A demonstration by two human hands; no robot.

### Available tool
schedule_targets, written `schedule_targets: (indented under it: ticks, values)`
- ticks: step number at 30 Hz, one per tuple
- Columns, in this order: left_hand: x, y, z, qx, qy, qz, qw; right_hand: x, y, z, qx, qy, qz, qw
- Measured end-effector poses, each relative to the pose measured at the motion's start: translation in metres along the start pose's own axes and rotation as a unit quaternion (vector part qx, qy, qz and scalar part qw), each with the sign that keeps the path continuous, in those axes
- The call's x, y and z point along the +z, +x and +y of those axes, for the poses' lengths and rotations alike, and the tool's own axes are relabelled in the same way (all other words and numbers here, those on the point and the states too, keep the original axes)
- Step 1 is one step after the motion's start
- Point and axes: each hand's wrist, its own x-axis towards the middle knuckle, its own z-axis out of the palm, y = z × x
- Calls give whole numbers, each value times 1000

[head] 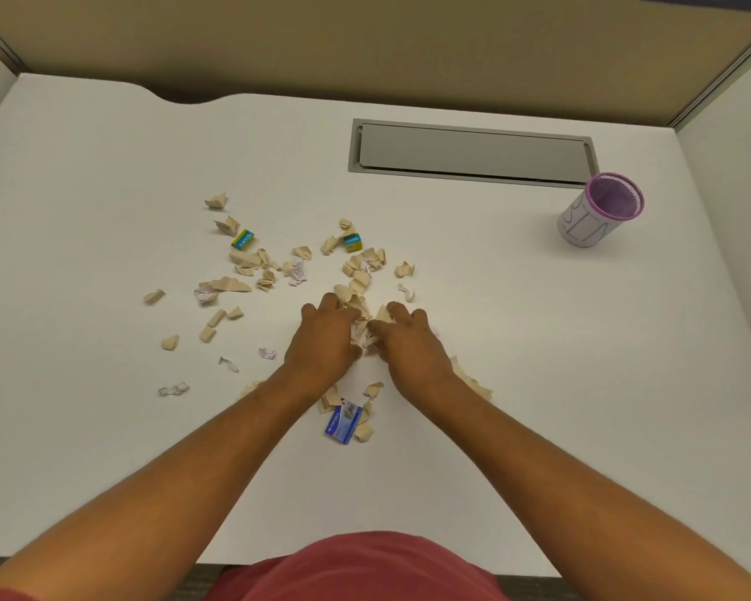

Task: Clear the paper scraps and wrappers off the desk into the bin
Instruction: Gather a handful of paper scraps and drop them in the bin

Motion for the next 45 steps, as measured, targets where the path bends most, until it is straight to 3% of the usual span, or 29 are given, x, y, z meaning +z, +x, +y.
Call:
schedule_targets:
  ticks: [4, 8, 10, 12, 15, 18, 20, 23, 29, 38, 41, 45]
  values:
    - [1, -2, 0, 17, -20, 47, 999, -2, -4, 3, -20, -1, 16, 1000]
    - [-1, -5, -9, -3, -124, 74, 990, -1, -3, 9, -40, -17, 36, 998]
    - [-3, -5, -16, -26, -199, 68, 977, -2, -3, 10, 0, 53, 46, 998]
    - [-7, -4, -19, -58, -276, 59, 958, -6, -6, 10, 87, 195, 82, 973]
    - [-13, -5, -19, -99, -421, 27, 901, -13, -13, 13, 203, 416, 123, 878]
    - [-15, -7, -14, -99, -516, -26, 851, -22, -24, 18, 260, 647, 110, 708]
    - [-17, -6, -3, -91, -563, -56, 820, -28, -31, 23, 257, 722, 101, 634]
    - [-20, -6, 18, -84, -586, -73, 803, -38, -41, 35, 261, 767, 76, 581]
    - [-24, 8, 66, -51, -591, -84, 801, -54, -45, 72, 265, 815, 60, 512]
    - [-29, 68, 198, -20, -605, -66, 793, -118, -43, 190, 234, 859, 77, 448]
    - [-39, 98, 246, -7, -621, -66, 781, -155, -27, 242, 204, 856, 104, 464]
    - [-51, 144, 309, -9, -610, -64, 790, -199, 3, 298, 211, 814, 145, 521]
